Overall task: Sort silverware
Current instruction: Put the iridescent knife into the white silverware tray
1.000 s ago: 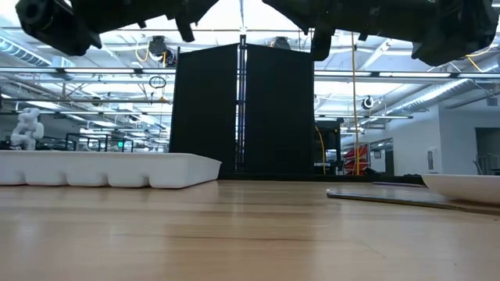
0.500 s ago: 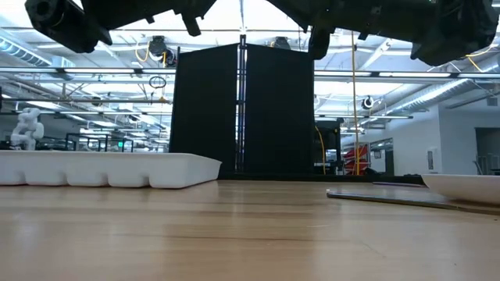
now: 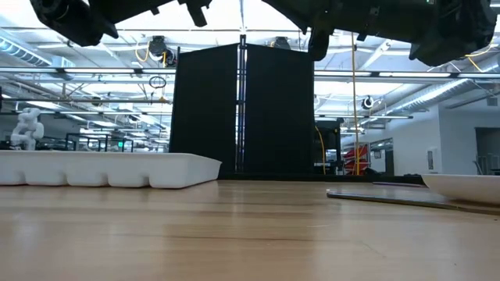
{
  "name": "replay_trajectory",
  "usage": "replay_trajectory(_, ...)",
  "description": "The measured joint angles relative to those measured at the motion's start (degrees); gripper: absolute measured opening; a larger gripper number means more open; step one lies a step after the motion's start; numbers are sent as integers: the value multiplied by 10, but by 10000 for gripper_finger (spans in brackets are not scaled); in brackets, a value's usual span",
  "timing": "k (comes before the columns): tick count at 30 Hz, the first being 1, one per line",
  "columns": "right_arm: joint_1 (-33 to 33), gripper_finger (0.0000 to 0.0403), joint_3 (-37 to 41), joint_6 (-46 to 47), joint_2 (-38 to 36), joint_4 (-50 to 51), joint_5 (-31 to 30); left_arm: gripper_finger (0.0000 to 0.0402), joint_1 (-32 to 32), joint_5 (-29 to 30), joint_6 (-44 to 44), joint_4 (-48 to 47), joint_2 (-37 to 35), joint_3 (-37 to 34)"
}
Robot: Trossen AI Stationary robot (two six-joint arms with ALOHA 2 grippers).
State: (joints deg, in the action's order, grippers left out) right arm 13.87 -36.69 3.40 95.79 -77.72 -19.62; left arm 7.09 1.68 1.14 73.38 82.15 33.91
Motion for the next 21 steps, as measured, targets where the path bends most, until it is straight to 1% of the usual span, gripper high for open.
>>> replay_trajectory(3,0,0,0,-4,0,1,0,179,0,0,0,-9,0,1)
replay_trajectory(9,0,0,0,-9,0,1,0,116,0,0,0,-10,0,1)
replay_trajectory(12,0,0,0,-11,0,-2,0,91,0,0,0,-5,0,1)
replay_trajectory(21,0,0,0,-21,0,-15,0,41,0,0,0,-2,0,1)
